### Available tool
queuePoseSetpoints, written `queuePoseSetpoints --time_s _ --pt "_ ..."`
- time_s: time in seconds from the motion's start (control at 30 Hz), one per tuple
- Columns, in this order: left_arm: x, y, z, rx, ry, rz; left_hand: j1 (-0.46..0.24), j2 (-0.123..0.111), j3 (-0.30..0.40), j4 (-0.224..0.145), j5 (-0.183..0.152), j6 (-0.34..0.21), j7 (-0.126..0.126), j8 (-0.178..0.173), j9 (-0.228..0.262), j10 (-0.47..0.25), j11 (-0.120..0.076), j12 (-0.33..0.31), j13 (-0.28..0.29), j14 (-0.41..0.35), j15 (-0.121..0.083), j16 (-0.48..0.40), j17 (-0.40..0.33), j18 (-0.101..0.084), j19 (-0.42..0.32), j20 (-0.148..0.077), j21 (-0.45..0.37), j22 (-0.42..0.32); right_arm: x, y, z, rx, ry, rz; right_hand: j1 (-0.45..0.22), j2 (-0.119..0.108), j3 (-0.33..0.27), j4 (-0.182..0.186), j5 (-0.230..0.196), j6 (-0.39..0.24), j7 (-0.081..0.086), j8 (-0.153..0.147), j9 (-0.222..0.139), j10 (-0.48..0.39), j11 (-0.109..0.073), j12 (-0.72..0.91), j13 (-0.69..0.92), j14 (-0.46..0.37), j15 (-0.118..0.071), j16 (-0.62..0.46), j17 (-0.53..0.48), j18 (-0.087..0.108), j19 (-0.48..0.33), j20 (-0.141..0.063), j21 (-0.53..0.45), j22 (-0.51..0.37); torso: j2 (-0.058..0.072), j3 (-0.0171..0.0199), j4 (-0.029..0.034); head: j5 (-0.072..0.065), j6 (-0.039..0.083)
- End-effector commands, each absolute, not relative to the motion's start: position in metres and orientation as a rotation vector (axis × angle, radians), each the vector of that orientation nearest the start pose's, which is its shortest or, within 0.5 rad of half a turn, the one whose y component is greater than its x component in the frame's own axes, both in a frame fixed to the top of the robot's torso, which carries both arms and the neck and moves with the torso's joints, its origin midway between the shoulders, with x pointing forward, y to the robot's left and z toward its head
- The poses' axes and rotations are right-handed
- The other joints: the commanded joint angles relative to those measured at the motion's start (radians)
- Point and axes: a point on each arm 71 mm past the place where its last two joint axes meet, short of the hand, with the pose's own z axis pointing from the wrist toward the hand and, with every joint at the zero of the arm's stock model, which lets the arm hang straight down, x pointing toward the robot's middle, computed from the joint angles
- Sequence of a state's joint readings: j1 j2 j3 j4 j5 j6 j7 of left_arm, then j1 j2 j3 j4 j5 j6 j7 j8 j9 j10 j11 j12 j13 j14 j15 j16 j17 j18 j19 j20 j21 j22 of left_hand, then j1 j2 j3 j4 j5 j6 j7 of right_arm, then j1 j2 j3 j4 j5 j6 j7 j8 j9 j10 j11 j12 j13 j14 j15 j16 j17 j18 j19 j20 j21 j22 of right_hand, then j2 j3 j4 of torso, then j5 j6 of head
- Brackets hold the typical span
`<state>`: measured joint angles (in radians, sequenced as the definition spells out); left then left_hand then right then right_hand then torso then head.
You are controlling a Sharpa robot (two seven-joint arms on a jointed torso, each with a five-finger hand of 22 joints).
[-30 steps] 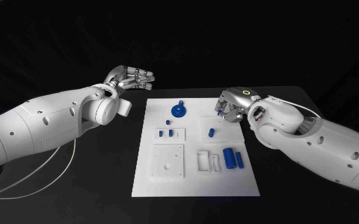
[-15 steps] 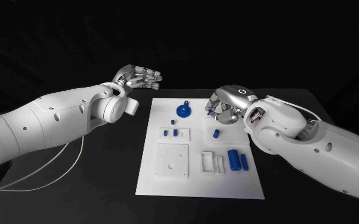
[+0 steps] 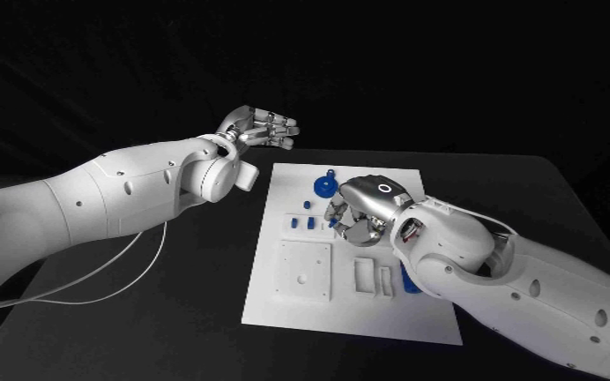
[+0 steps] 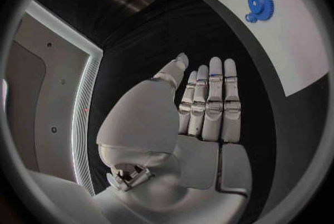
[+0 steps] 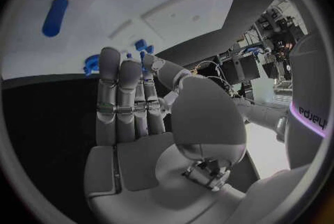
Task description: Assemble the parts on the task board
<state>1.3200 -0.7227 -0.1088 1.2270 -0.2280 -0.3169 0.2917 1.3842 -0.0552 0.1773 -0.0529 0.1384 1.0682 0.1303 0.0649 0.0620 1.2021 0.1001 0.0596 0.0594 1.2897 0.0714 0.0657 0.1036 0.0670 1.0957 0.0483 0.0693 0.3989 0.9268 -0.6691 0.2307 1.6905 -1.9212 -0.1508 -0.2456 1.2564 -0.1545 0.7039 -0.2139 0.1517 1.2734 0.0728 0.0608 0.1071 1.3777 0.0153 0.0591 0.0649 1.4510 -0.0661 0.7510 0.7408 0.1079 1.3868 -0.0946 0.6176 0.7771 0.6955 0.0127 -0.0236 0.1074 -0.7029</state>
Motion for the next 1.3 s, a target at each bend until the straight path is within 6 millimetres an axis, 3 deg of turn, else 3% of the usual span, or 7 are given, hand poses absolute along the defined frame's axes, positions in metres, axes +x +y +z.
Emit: queuePoseSetpoints --time_s 0.03,0.27,0.6,1.3 --pt "0.554 0.234 -0.156 -0.863 1.451 -1.273 0.004 0.006 -0.003 -0.004 -0.005 -0.005 0.002 -0.002 0.001 -0.005 0.0 -0.001 0.0 -0.007 0.0 -0.002 0.0 -0.016 0.002 0.005 0.004 -0.001 0.422 -0.075 -0.193 -0.498 1.555 0.692 -0.001 0.013 -0.004 -0.003 0.005 0.009 -0.001 0.003 0.001 0.006 0.002 0.003 0.0 0.0 -0.006 0.004 -0.001 0.016 0.01 0.0 -0.007 0.004 0.0 0.0018 -0.0004 0.016 -0.007" --pt "0.554 0.231 -0.156 -0.86 1.455 -1.28 0.004 0.007 -0.002 -0.003 -0.005 -0.005 0.002 -0.002 0.001 -0.005 0.0 -0.001 0.0 -0.008 0.001 -0.002 0.0 -0.016 0.002 0.005 0.005 -0.003 0.414 -0.066 -0.206 -0.521 1.577 0.716 -0.002 0.014 -0.006 -0.004 0.007 0.008 -0.001 0.003 0.001 0.006 0.002 0.003 0.0 0.0 -0.005 0.004 -0.002 0.016 0.01 0.0 -0.01 0.007 0.0 0.0015 -0.0021 0.034 -0.018" --pt "0.554 0.229 -0.156 -0.858 1.459 -1.285 0.004 0.007 -0.002 -0.003 -0.005 -0.005 0.002 -0.002 0.001 -0.005 0.0 -0.001 0.0 -0.008 0.001 -0.002 0.0 -0.016 0.002 0.005 0.005 -0.003 0.41 -0.062 -0.214 -0.553 1.614 0.704 -0.005 0.02 -0.013 -0.013 0.011 0.009 -0.001 0.003 0.0 0.006 0.002 0.003 0.0 -0.001 -0.005 0.006 -0.005 0.016 0.012 0.0 -0.021 0.033 0.0 0.0002 -0.0011 0.033 -0.028" --pt "0.555 0.232 -0.157 -0.863 1.462 -1.278 0.003 0.007 -0.003 -0.003 -0.005 -0.006 0.002 -0.002 0.001 -0.007 0.001 -0.001 0.0 -0.01 0.001 -0.002 0.0 -0.015 0.001 0.006 0.005 -0.008 0.401 -0.057 -0.225 -0.582 1.649 0.732 -0.007 0.024 -0.019 -0.019 0.017 0.01 -0.001 0.004 0.0 0.006 0.002 0.003 0.0 0.0 -0.006 0.006 -0.008 0.016 0.017 0.0 -0.033 0.049 0.0 0.0013 -0.0016 0.053 -0.043"
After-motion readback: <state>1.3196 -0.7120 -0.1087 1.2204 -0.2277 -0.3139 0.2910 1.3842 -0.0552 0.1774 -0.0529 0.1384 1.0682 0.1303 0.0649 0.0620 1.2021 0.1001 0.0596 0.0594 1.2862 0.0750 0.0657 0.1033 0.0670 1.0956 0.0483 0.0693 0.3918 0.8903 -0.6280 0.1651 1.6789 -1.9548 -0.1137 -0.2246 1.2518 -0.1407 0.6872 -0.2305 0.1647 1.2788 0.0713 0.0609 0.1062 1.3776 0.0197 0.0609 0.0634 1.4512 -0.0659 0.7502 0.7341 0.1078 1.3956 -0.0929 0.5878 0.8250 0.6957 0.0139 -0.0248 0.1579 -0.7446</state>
